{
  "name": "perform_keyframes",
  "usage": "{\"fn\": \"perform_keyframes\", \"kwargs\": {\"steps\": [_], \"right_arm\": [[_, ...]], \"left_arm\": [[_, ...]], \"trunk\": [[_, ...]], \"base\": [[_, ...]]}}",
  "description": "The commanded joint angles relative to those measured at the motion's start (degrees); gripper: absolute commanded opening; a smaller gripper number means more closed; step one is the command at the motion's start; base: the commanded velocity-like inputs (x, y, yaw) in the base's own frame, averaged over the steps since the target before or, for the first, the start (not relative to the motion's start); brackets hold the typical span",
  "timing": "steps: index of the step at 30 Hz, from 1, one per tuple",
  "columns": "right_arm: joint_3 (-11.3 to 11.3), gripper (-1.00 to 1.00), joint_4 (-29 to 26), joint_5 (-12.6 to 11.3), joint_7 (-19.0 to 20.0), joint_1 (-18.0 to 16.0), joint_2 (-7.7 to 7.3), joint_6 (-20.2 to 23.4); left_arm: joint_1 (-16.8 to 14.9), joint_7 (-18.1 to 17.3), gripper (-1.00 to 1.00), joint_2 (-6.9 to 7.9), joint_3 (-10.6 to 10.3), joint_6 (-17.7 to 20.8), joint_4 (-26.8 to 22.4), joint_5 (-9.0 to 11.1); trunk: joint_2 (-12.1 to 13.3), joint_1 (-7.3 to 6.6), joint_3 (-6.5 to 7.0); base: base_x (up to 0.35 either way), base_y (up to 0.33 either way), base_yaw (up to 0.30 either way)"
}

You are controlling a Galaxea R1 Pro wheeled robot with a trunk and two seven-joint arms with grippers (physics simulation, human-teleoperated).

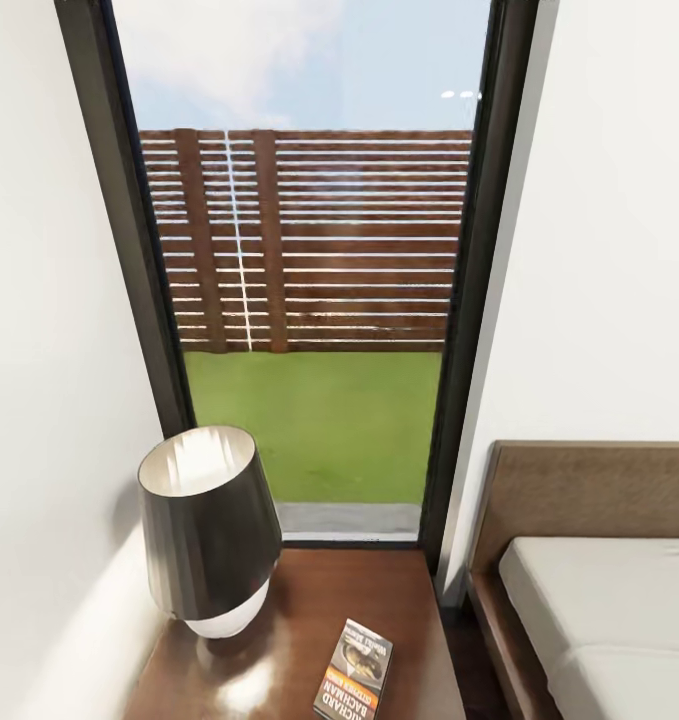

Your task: In the bedroom, move the book from the bed onto either nightstand, and place the two sandals side by side next to the bed.

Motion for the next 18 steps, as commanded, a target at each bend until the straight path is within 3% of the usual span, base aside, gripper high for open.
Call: {"fn": "perform_keyframes", "kwargs": {"steps": [1,5,8,11,18], "right_arm": [[-0.5,1.00,1.1,0.1,-0.2,-0.1,-0.03,0.0],[-0.5,1.00,2.4,0.1,-2.2,-0.1,-0.03,-0.1],[-0.5,1.00,2.8,0.1,-4.7,0.0,0.04,-0.1],[-0.5,1.00,2.9,0.0,-5.8,0.4,0.46,-0.1],[-0.5,1.00,2.9,0.0,-6.2,0.7,0.65,0.0]], "left_arm": [[0.1,2.0,1.00,-0.01,0.4,-0.4,0.5,-0.7],[1.7,7.5,1.00,-0.01,0.3,-0.4,1.0,-1.0],[4.2,12.3,1.00,-0.03,0.3,-0.4,1.2,-2.5],[6.2,17.3,1.00,0.07,0.4,-0.3,1.2,-5.3],[9.3,20.8,1.00,0.03,0.3,-0.3,1.2,-7.7]], "trunk": [[0.4,-0.23,0.13],[2.0,-1.11,0.85],[3.2,-1.77,1.38],[4.4,-2.43,1.92],[6.0,-3.31,2.64]], "base": [[0.000,0.000,0.000],[0.000,0.000,0.000],[0.000,0.000,0.000],[0.000,0.000,0.000],[0.000,0.000,0.000]]}}
